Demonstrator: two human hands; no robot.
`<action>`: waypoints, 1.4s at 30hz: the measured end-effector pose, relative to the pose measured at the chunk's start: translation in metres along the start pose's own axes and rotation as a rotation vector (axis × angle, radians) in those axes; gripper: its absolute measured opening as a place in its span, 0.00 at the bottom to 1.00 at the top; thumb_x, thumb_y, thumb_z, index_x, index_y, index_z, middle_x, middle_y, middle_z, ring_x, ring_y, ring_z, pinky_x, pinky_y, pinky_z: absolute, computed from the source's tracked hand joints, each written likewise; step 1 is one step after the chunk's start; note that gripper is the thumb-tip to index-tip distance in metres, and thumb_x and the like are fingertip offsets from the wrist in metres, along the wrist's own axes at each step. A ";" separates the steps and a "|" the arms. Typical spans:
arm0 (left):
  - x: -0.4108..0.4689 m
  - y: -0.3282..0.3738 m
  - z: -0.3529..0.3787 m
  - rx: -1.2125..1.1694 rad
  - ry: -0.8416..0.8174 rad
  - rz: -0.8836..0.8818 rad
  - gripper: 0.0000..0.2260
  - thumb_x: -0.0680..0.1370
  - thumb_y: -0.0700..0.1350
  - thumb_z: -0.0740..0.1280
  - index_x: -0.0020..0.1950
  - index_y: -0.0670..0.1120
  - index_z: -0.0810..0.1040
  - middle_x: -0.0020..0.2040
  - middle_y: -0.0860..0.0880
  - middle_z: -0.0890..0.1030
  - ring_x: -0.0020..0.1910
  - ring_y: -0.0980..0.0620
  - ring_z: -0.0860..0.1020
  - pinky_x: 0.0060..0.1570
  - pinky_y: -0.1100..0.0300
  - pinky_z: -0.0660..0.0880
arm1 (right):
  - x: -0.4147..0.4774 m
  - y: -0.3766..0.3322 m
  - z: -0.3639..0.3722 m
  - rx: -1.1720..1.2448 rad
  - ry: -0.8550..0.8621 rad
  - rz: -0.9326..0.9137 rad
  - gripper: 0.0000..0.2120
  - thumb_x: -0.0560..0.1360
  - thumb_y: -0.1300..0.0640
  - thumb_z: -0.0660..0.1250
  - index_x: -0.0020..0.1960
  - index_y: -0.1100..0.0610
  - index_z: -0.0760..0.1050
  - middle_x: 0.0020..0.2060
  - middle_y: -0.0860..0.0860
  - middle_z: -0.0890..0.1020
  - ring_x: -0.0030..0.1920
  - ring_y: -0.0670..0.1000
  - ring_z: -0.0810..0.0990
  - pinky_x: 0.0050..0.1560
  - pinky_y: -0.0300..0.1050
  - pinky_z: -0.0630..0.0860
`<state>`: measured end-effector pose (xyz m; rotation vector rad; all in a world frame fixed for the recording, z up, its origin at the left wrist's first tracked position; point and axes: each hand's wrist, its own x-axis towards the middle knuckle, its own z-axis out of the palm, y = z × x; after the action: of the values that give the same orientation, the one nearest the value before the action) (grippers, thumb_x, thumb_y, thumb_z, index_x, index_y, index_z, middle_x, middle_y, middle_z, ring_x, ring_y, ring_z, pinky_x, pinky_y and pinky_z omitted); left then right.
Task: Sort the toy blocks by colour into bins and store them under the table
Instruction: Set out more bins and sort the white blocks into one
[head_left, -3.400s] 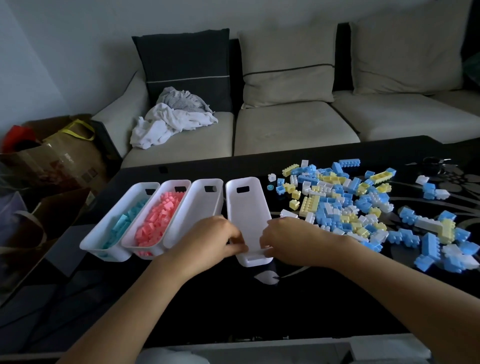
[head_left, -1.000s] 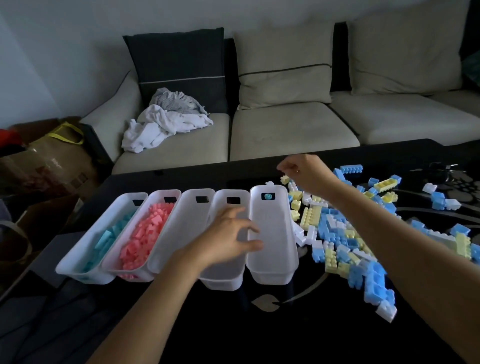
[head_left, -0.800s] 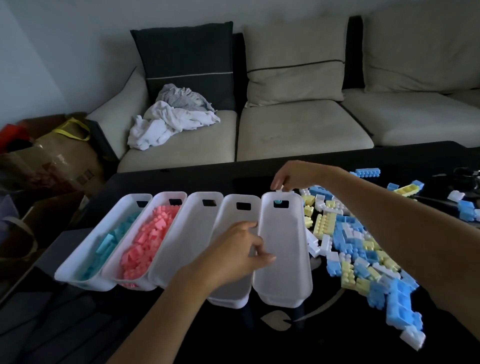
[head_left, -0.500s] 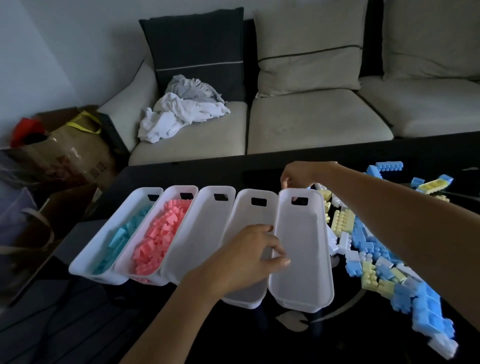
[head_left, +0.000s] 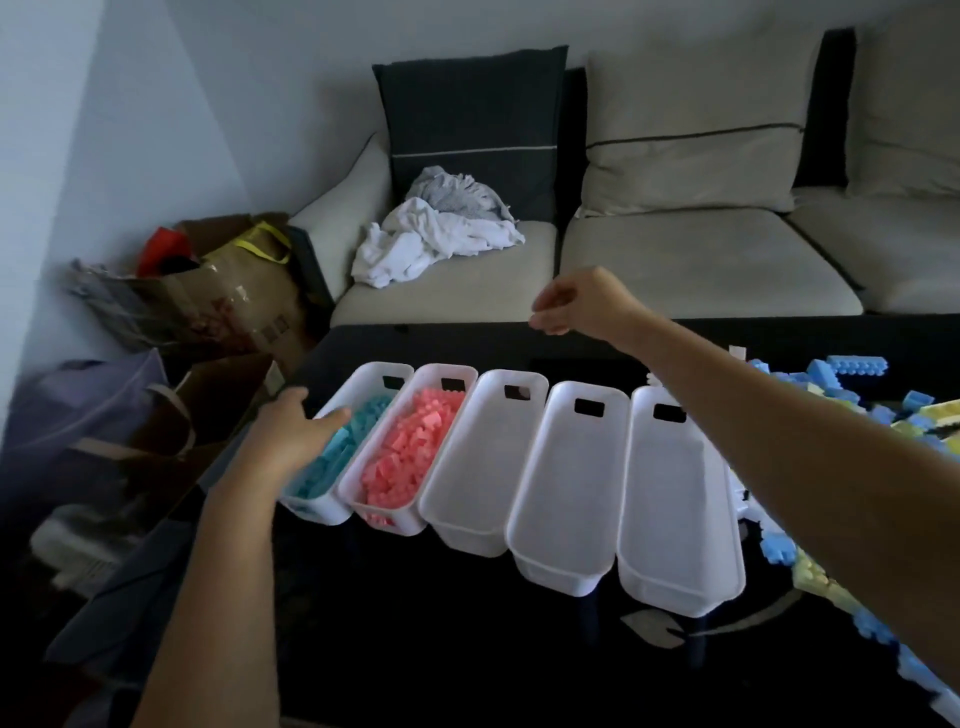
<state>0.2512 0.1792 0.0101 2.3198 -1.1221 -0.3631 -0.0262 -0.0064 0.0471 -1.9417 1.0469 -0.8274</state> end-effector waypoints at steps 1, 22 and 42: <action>0.006 -0.013 -0.007 -0.020 -0.028 -0.074 0.32 0.75 0.55 0.67 0.74 0.41 0.63 0.71 0.39 0.68 0.67 0.40 0.69 0.65 0.48 0.67 | -0.002 -0.017 0.016 0.055 -0.056 0.005 0.06 0.68 0.64 0.75 0.43 0.60 0.79 0.34 0.51 0.82 0.30 0.42 0.81 0.36 0.33 0.78; -0.044 0.016 0.037 0.033 -0.172 0.341 0.22 0.76 0.61 0.61 0.69 0.56 0.71 0.62 0.51 0.75 0.61 0.49 0.75 0.60 0.54 0.71 | -0.088 -0.033 0.029 -0.626 -0.011 0.183 0.17 0.77 0.53 0.62 0.63 0.58 0.72 0.58 0.58 0.78 0.56 0.56 0.77 0.51 0.44 0.73; -0.041 -0.013 0.052 0.422 -0.097 0.077 0.21 0.80 0.48 0.59 0.73 0.51 0.62 0.68 0.41 0.69 0.66 0.39 0.68 0.65 0.44 0.67 | -0.145 0.006 0.063 -0.680 -0.447 0.137 0.35 0.75 0.68 0.53 0.76 0.42 0.51 0.76 0.57 0.42 0.53 0.54 0.77 0.45 0.39 0.70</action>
<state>0.2107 0.1999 -0.0392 2.6312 -1.4464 -0.2276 -0.0432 0.1377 -0.0151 -2.4112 1.2537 0.0812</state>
